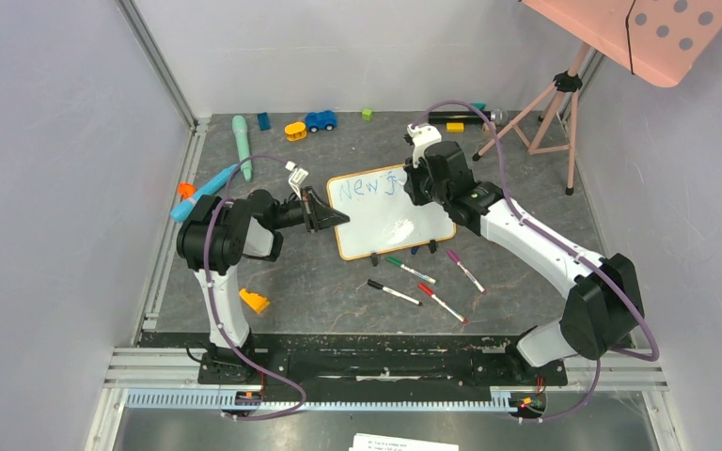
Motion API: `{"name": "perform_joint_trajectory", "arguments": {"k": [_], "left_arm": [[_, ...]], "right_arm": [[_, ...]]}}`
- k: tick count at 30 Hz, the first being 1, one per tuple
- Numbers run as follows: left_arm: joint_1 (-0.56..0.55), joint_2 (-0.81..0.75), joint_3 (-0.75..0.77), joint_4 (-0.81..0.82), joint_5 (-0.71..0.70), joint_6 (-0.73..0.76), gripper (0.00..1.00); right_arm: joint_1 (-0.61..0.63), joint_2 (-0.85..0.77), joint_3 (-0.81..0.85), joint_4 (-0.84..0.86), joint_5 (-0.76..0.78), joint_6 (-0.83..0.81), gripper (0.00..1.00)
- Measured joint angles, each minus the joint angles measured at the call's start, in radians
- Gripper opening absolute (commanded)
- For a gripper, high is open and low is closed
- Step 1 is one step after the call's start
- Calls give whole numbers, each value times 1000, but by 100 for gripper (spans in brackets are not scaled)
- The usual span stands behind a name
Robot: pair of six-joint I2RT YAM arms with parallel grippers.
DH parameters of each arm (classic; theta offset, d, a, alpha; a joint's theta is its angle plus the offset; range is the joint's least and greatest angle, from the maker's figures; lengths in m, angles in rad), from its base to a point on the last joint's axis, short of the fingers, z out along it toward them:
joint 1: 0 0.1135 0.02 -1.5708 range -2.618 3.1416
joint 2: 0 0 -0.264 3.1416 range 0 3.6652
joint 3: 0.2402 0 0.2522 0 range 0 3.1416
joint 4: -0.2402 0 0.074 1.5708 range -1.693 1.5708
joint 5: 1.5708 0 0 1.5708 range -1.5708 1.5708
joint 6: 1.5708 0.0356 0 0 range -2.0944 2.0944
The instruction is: Write a sentence on the whiteboard
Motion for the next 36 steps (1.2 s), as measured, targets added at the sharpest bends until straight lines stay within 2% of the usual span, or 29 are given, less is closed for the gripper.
{"name": "perform_joint_trajectory", "arguments": {"k": [13,36], "left_arm": [[0,0,0,0,0,0,2],[3,0,0,1,-1,0,2]], "right_arm": [[0,19,48,-22,37,-10,0],[-2,34,61,-6,-20,-10,0]]}}
